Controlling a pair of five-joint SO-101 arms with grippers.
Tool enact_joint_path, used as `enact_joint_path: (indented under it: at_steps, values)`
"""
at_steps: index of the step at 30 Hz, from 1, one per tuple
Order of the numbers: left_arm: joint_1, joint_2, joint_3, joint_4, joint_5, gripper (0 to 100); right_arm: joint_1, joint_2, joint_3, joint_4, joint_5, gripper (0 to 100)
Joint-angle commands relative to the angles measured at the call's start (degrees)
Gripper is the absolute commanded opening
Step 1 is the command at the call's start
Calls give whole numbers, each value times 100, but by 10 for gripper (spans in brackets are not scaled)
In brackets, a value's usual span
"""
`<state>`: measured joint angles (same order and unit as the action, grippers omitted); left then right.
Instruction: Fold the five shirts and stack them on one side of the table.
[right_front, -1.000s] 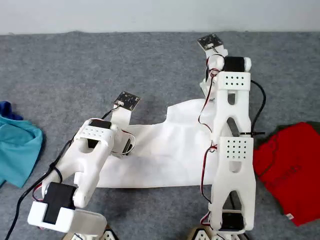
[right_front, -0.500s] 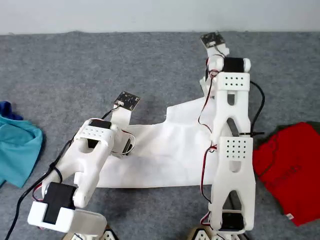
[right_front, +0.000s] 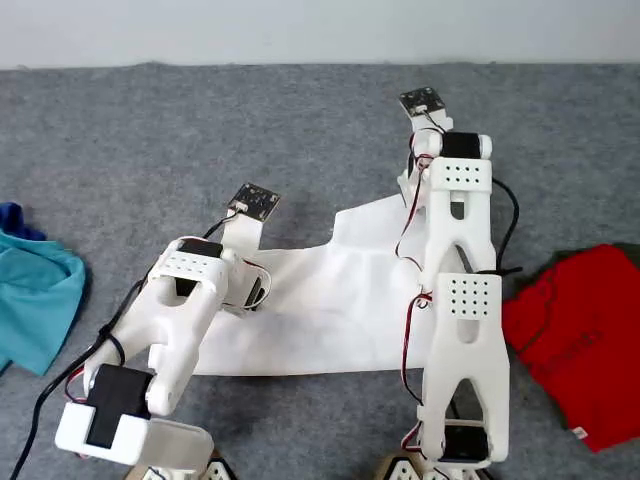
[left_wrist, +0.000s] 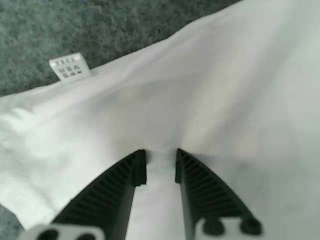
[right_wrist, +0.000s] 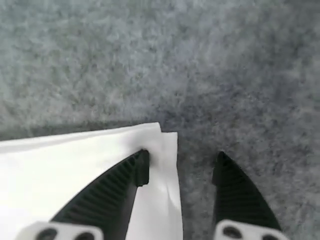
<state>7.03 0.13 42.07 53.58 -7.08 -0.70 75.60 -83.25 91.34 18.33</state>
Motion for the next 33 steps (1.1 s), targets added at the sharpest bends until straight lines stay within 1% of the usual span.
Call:
enact_joint_path:
  at_steps: [1, 2, 5, 7, 19, 28, 31, 33]
  values:
    - [-9, -97, 4, -70, 53, 108, 163, -48, -105, -31, 378, 54]
    - [-9, -97, 4, -70, 53, 108, 163, -48, -105, 31, 466, 6]
    - [-9, -97, 4, -70, 53, 108, 180, -57, -105, 224, 554, 34]
    - [-9, -97, 4, -70, 53, 108, 198, -75, -114, 268, 554, 7]
    - [-9, -97, 4, -70, 53, 108, 171, -1156, -105, 1121, 536, 10]
    - [-9, -97, 4, -70, 53, 108, 119, -1508, -35, 1182, 484, 10]
    - [-9, -97, 48, -70, 53, 108, 75, -1692, 413, 1191, 246, 10]
    - [-9, -97, 57, -70, 53, 108, 13, -1947, 976, 1182, 229, 10]
